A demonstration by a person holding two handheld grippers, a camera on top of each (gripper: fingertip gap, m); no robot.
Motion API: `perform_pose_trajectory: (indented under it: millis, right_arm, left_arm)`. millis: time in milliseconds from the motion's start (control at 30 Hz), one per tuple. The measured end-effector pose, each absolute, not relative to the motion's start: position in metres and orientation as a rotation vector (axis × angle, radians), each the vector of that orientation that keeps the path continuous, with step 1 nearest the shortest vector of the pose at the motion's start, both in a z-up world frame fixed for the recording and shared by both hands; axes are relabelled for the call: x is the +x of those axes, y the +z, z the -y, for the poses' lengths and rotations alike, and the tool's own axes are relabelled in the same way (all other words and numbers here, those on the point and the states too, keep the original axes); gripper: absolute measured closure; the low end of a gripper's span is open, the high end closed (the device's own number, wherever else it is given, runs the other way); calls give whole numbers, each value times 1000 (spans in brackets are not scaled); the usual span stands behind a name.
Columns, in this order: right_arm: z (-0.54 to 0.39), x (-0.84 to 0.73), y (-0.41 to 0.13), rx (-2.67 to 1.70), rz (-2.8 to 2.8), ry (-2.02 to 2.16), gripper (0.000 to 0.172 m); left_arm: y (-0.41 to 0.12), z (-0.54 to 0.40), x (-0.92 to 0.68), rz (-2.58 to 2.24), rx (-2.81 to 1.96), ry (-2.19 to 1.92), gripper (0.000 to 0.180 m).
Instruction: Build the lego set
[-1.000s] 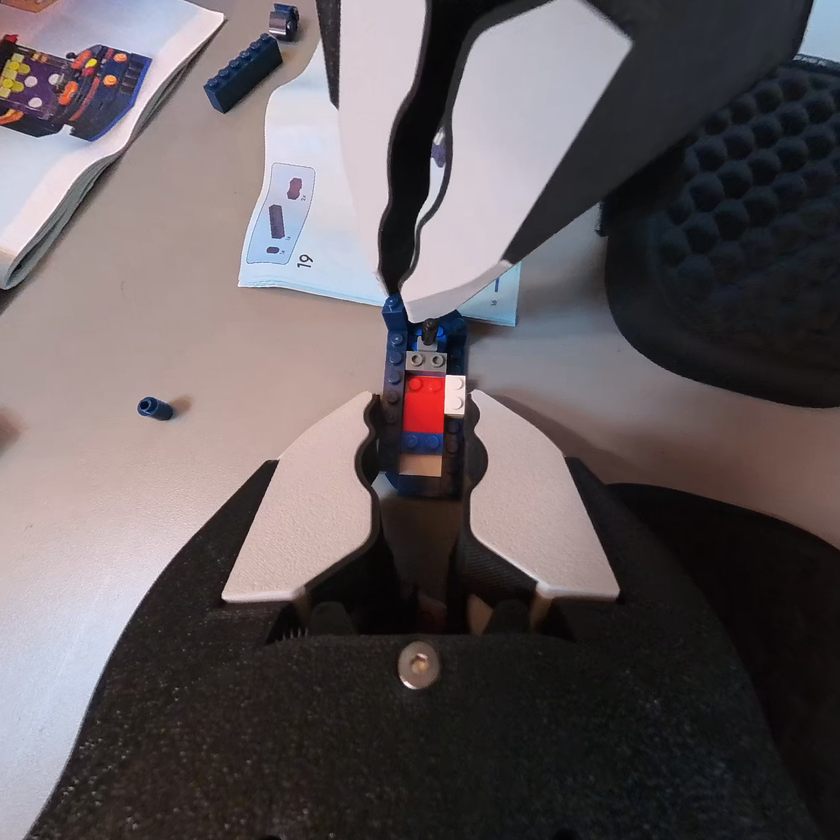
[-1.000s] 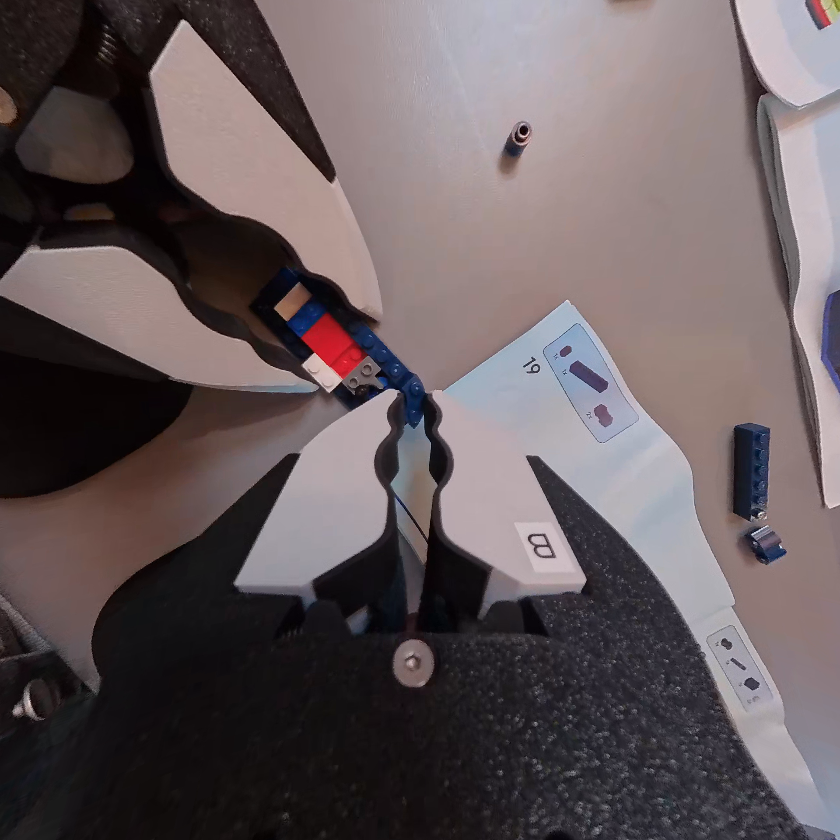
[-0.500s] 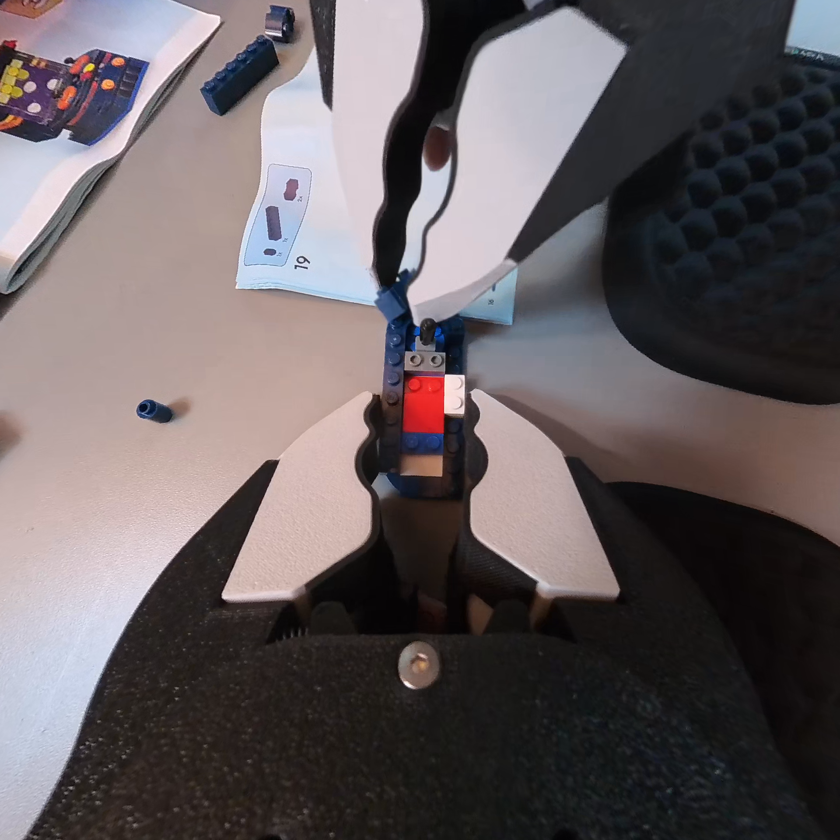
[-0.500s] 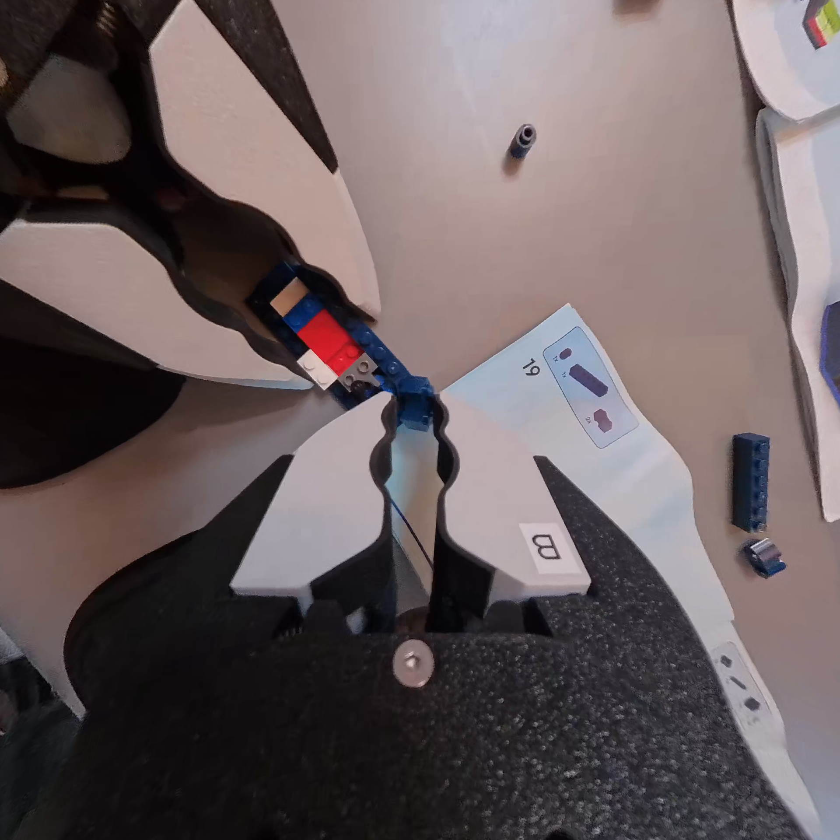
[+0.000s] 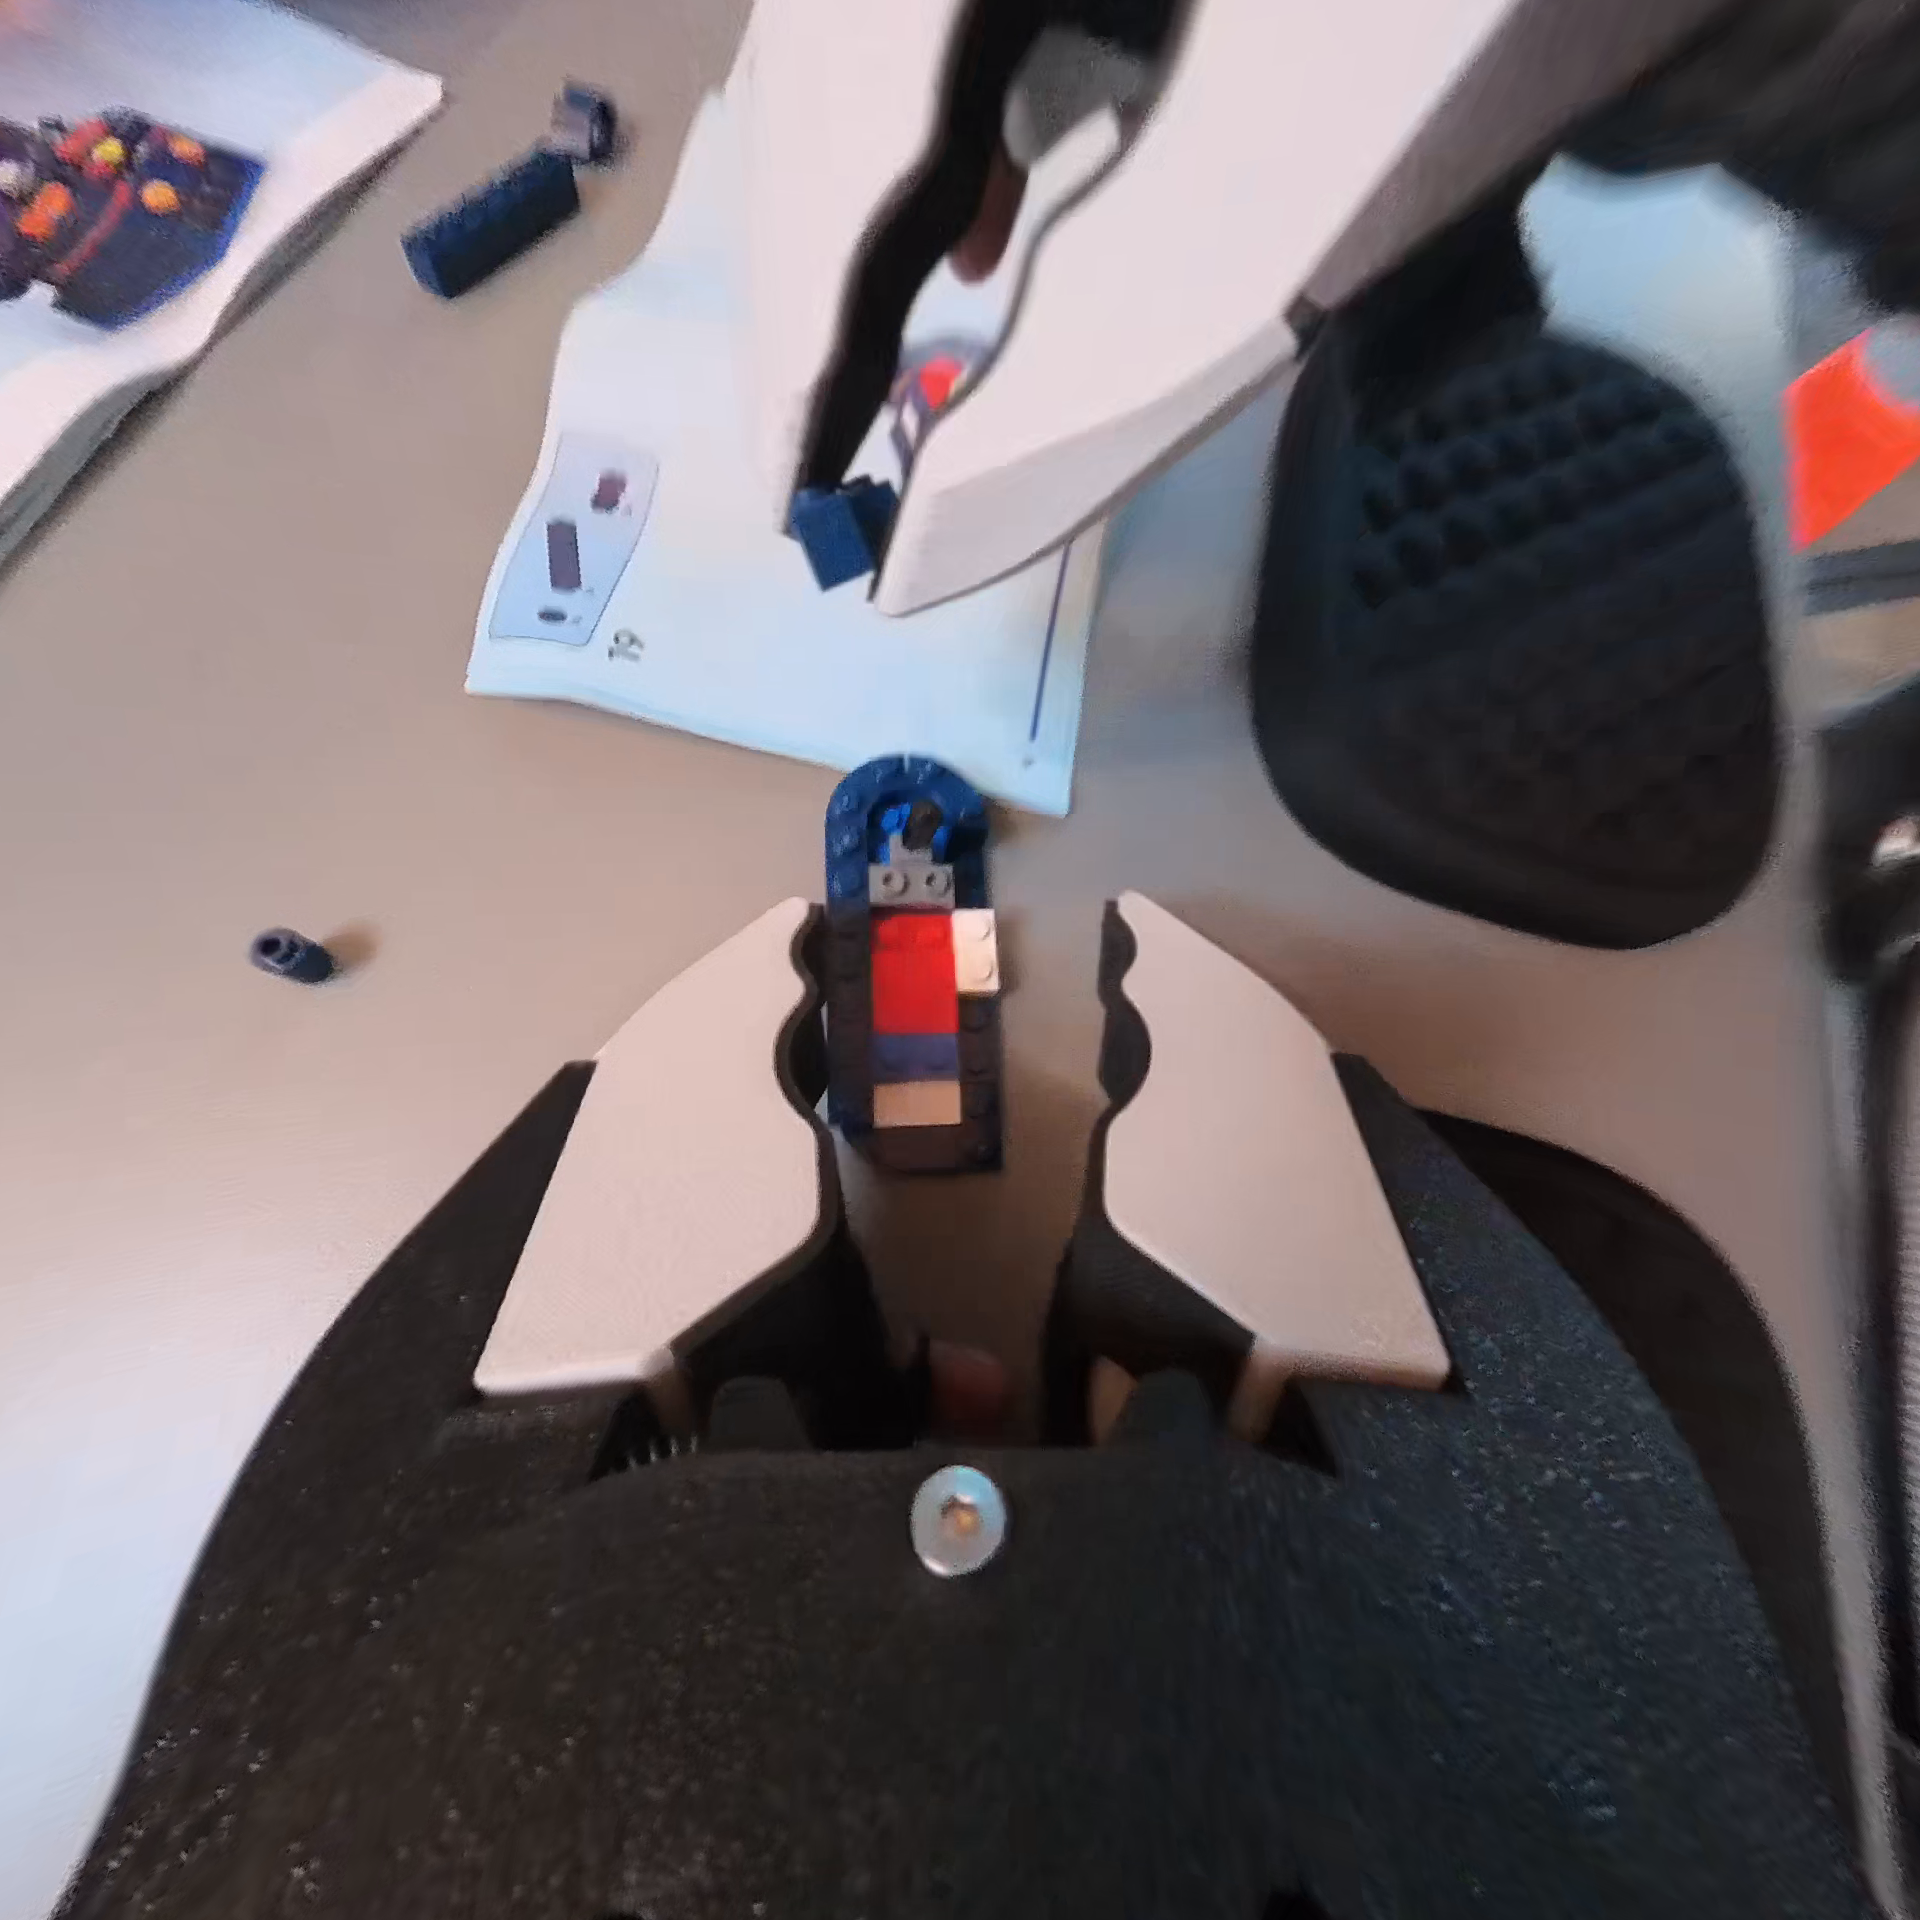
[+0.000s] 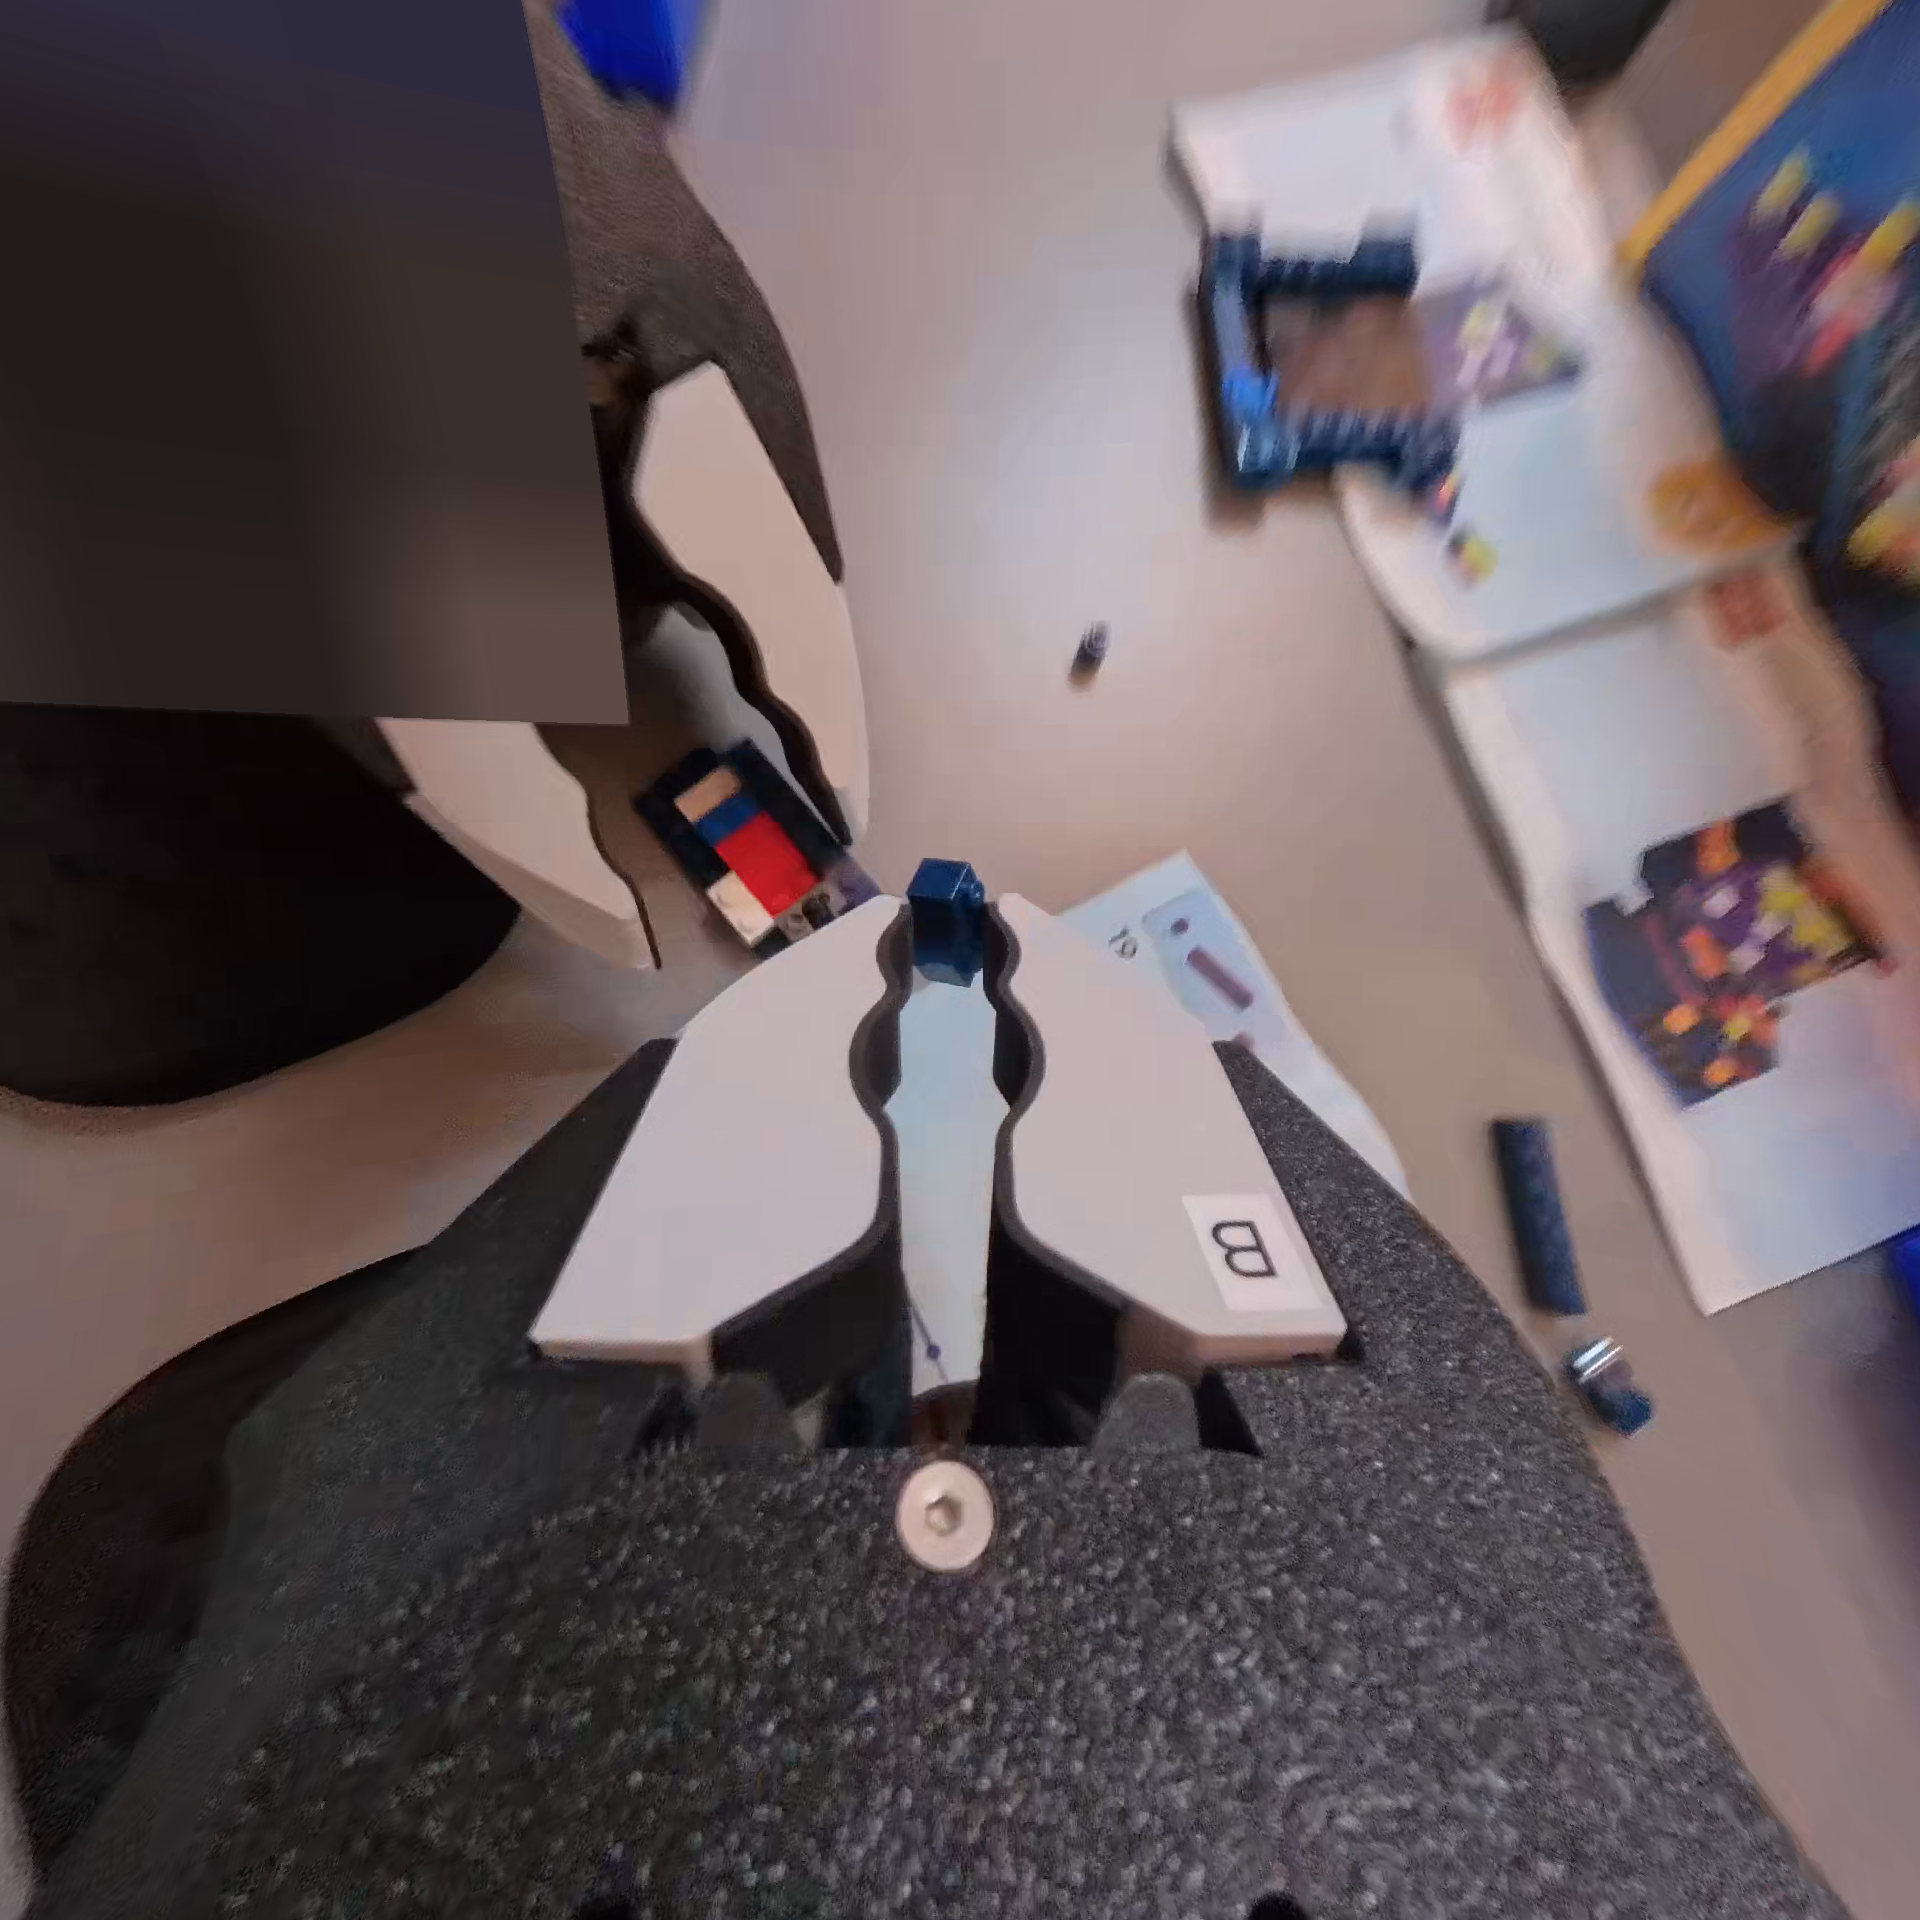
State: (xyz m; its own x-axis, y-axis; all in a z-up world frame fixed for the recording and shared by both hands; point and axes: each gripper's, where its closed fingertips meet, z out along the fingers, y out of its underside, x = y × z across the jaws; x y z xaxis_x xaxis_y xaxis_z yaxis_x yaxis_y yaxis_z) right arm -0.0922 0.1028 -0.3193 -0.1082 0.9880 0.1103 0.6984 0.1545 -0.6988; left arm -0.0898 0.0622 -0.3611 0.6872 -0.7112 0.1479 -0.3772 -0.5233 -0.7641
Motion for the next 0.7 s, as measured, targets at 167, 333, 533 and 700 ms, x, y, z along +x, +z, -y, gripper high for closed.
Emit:
perform_pose_trajectory:
  millis: [167,333,533,700]
  right_arm:
    - [-79,-94,-281,-1153,1752,604,159]
    - [-52,-95,-255,-1007,1646,714,159]
    - [-26,-95,-234,-818,1577,730,160]
    - [-12,-92,-222,-723,1531,732,159]
  left_arm:
    - [-286,-62,-89,-693,-1812,-897,156]
    - [-254,-49,-84,-620,-1604,-1237,156]
    - [-229,-23,-72,-596,-1416,-1662,160]
    - [-217,-9,-71,-636,-1314,-1782,161]
